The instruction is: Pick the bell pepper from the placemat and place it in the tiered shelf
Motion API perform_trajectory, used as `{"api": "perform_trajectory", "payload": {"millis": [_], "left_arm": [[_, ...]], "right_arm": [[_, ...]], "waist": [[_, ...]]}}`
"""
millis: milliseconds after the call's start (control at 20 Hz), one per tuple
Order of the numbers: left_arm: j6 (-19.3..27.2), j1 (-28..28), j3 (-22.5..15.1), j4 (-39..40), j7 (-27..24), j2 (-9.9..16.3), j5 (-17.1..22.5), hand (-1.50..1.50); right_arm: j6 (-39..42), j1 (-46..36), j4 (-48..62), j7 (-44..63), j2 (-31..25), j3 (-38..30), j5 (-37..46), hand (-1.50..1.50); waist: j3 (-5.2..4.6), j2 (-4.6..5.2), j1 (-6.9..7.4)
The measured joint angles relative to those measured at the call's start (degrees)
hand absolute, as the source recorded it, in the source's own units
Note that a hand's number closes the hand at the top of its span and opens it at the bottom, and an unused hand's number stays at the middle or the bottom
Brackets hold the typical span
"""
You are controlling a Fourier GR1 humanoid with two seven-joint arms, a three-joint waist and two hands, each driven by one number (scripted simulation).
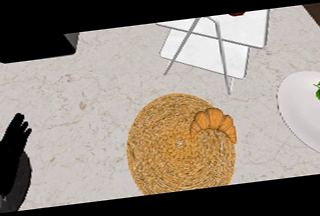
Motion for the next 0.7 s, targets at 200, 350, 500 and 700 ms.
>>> {"api": "perform_trajectory", "payload": {"millis": [200, 350, 500, 700], "left_arm": [[0.61, 0.97, -0.3, -0.85, 0.28, -0.77, -0.44, 0.0], [0.62, 2.14, 0.14, -1.03, -0.12, -1.01, -0.2, 0.0], [0.75, 3.26, 0.5, -1.54, -0.21, -1.01, -0.14, 0.0], [1.47, 3.69, 1.19, -2.18, 0.84, -0.75, -0.14, 0.0]], "right_arm": [[5.59, 1.6, -10.62, 3.87, -3.68, -2.92, -2.91, -1.5], [9.76, 3.15, -16.19, 4.99, -7.94, -7.27, -6.51, -1.5], [14.01, 5.47, -20.54, 5.65, -11.03, -11.31, -11.17, -1.5], [19.04, 8.43, -24.55, 5.55, -14.94, -17.29, -18.88, -1.5]], "waist": [[0.01, -0.37, -0.81], [0.02, -0.63, -1.52], [0.05, -1.07, -2.56], [0.09, -1.54, -3.92]]}}
